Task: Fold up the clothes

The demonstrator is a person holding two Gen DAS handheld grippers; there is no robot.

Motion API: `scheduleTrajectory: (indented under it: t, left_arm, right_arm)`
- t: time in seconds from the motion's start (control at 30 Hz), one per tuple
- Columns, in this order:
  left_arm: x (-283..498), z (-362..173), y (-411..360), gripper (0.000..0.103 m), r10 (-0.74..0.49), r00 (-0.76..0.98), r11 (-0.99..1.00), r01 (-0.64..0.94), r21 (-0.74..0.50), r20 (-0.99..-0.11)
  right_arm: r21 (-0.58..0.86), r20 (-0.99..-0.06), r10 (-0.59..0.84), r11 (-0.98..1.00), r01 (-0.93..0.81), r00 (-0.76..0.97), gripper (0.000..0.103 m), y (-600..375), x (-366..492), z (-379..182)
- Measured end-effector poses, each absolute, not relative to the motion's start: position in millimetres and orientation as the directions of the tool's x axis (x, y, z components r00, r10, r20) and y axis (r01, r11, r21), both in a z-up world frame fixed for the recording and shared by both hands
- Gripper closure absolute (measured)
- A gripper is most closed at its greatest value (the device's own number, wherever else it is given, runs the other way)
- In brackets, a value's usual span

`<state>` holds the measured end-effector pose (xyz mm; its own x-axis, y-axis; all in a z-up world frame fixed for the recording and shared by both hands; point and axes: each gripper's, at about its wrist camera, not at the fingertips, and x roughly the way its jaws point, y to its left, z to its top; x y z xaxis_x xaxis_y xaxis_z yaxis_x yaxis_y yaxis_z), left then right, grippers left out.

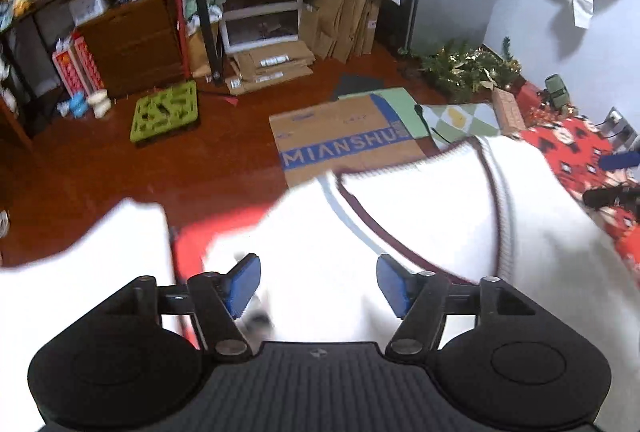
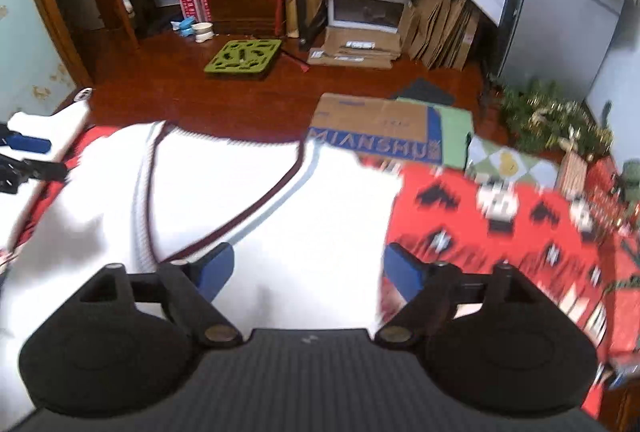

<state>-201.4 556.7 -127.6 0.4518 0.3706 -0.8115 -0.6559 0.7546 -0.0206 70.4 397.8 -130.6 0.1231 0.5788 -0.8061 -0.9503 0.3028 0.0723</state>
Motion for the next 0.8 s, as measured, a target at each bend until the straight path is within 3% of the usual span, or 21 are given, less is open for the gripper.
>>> scheduleTrajectory:
  t: [0.17,0.37,0.8]
  left_arm:
    - [-208.1,-146.4,507.9,0.034,0.313,0.442,0.776,-0.63,-0.042,-0.84]
    - [-223.0,-166.7,474.9,0.032,0.336,0.408,0.766,-0.642,-0.005,-0.849]
    - [-251.7,-195.6,434.6,0.001,0.357,0.351,0.718,-0.696,0.014,-0.866]
  right_arm:
    - [0.104,-0.818,0.565,0.331,-0.938,0.109,0.001,359.2,28.3,-142.4]
    - [0.073,-0.845,0.519,0.352,-0.933,0.129,0.001,336.5,-15.3,-167.6]
    - [-0.002,-0.887,0.433,0.346,-0.938,0.162,0.0,312.8,-53.2,-199.0]
